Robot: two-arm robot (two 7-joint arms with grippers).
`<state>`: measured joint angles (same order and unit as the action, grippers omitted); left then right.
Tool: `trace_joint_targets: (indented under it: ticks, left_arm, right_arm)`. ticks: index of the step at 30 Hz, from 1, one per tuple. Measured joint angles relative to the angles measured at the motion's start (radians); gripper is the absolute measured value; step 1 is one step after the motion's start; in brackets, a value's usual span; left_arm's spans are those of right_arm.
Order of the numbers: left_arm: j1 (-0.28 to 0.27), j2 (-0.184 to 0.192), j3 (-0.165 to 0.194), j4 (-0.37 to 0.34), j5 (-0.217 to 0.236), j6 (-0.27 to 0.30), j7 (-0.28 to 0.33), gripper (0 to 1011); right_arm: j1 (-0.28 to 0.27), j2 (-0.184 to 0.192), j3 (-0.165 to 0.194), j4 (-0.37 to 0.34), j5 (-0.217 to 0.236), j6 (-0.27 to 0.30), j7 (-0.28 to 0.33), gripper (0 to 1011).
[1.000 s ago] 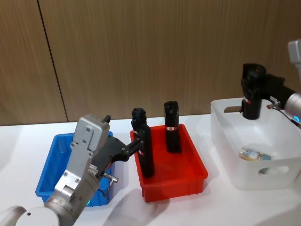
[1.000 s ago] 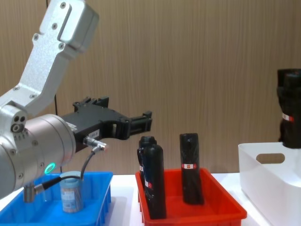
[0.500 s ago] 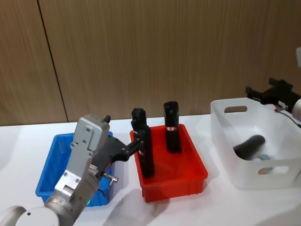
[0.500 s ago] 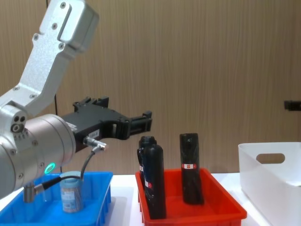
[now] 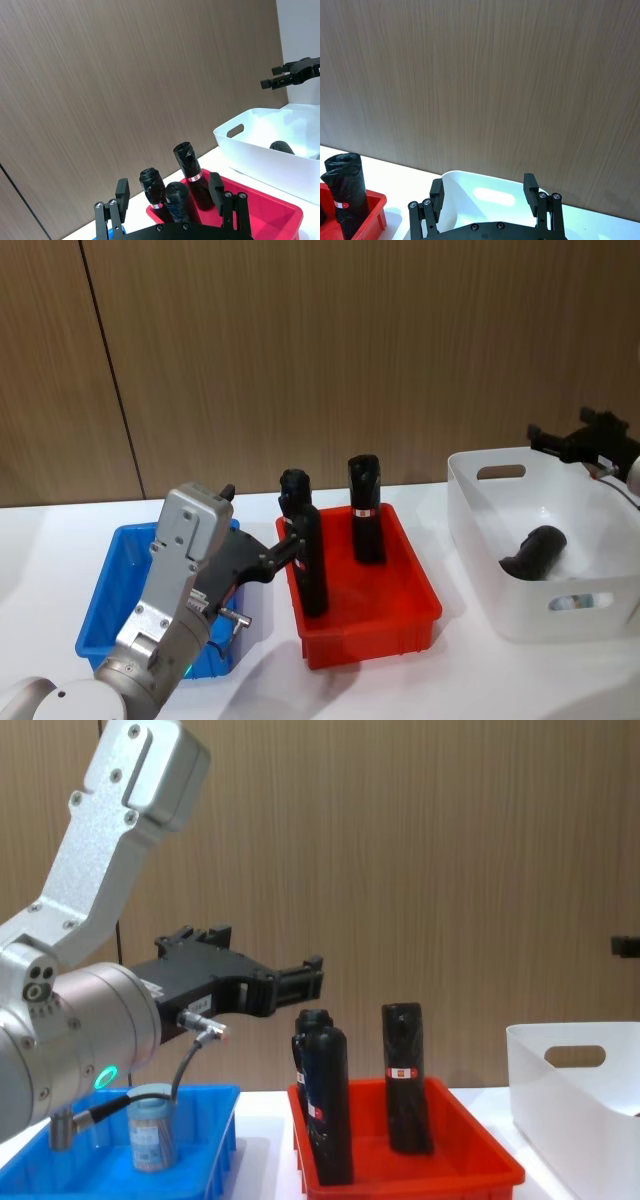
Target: Pick the cotton swabs from the blue box and place them into the white box.
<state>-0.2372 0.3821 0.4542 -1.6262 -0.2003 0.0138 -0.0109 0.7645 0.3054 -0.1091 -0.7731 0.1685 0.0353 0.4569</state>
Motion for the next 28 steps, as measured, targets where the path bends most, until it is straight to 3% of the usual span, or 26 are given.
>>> trace_joint_targets:
  ticks: [28]
  left_arm:
    - [0.0, 0.0, 0.0, 0.0, 0.0, 0.0, 0.0, 1004]
  right_arm:
    - [-0.002, 0.003, 0.004, 0.004, 0.009, -0.004, 0.004, 1001]
